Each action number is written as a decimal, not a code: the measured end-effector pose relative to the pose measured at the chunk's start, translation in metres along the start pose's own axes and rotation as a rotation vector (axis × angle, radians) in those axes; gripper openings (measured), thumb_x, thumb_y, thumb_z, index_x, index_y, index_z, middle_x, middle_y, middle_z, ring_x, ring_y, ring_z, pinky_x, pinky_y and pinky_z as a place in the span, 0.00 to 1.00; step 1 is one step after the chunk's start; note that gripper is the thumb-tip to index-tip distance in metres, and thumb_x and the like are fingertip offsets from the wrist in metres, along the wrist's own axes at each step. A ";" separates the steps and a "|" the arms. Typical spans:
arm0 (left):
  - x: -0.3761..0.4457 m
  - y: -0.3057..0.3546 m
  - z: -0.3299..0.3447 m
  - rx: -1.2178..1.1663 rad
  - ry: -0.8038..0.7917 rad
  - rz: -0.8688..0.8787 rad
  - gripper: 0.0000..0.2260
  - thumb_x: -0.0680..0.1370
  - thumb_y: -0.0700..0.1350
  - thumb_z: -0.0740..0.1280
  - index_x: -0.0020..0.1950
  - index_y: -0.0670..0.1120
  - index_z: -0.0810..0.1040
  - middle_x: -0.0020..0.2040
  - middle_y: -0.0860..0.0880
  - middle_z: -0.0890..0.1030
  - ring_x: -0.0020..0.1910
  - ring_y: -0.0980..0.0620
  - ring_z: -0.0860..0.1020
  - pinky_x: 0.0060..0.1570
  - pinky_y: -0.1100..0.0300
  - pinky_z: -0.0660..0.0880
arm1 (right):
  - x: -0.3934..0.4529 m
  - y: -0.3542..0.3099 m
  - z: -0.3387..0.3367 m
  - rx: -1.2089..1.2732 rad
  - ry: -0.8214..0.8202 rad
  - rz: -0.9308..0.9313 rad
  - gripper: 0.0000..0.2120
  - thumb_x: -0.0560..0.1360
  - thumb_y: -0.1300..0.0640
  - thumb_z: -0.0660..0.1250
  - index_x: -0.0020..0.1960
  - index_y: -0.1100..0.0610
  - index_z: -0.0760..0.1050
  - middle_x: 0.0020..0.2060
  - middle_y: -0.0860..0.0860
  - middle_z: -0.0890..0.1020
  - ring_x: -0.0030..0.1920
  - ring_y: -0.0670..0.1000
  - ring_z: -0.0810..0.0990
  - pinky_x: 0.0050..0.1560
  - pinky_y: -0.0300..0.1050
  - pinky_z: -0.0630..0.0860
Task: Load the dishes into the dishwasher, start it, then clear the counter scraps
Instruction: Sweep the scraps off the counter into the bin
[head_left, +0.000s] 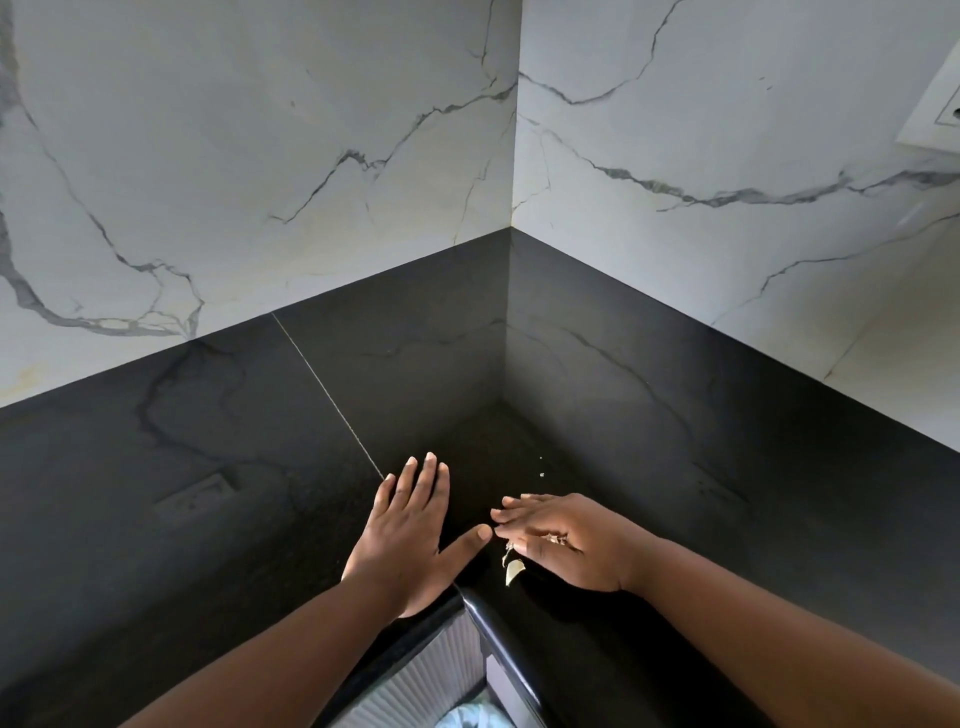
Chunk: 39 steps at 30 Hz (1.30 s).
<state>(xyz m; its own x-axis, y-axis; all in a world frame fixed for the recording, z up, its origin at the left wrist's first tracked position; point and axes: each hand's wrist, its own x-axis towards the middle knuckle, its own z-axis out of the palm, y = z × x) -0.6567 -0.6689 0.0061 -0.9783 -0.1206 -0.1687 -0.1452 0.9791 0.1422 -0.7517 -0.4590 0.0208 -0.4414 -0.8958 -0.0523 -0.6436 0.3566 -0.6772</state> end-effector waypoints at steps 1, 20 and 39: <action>0.001 0.000 0.001 0.000 0.009 0.000 0.49 0.63 0.75 0.26 0.78 0.48 0.36 0.77 0.51 0.34 0.75 0.52 0.31 0.75 0.51 0.37 | -0.001 -0.003 -0.002 0.026 0.040 0.026 0.17 0.80 0.52 0.58 0.66 0.54 0.76 0.67 0.46 0.75 0.70 0.35 0.65 0.73 0.37 0.59; 0.002 0.001 0.002 -0.001 0.033 -0.021 0.33 0.78 0.62 0.40 0.79 0.47 0.40 0.79 0.50 0.38 0.76 0.53 0.35 0.75 0.54 0.37 | 0.000 -0.055 0.056 -0.637 0.288 0.479 0.23 0.79 0.49 0.51 0.63 0.55 0.78 0.64 0.48 0.78 0.72 0.60 0.66 0.73 0.58 0.47; -0.002 0.002 0.000 -0.043 0.052 -0.005 0.30 0.82 0.58 0.46 0.79 0.47 0.40 0.79 0.49 0.38 0.76 0.52 0.35 0.75 0.53 0.37 | -0.060 -0.034 0.051 -0.379 0.385 0.826 0.40 0.78 0.33 0.41 0.77 0.60 0.35 0.78 0.57 0.40 0.77 0.54 0.37 0.74 0.49 0.35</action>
<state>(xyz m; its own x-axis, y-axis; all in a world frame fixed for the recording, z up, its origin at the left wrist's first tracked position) -0.6546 -0.6667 0.0066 -0.9837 -0.1353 -0.1186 -0.1556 0.9707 0.1833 -0.6719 -0.4306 0.0094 -0.9723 -0.2033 -0.1149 -0.1696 0.9529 -0.2514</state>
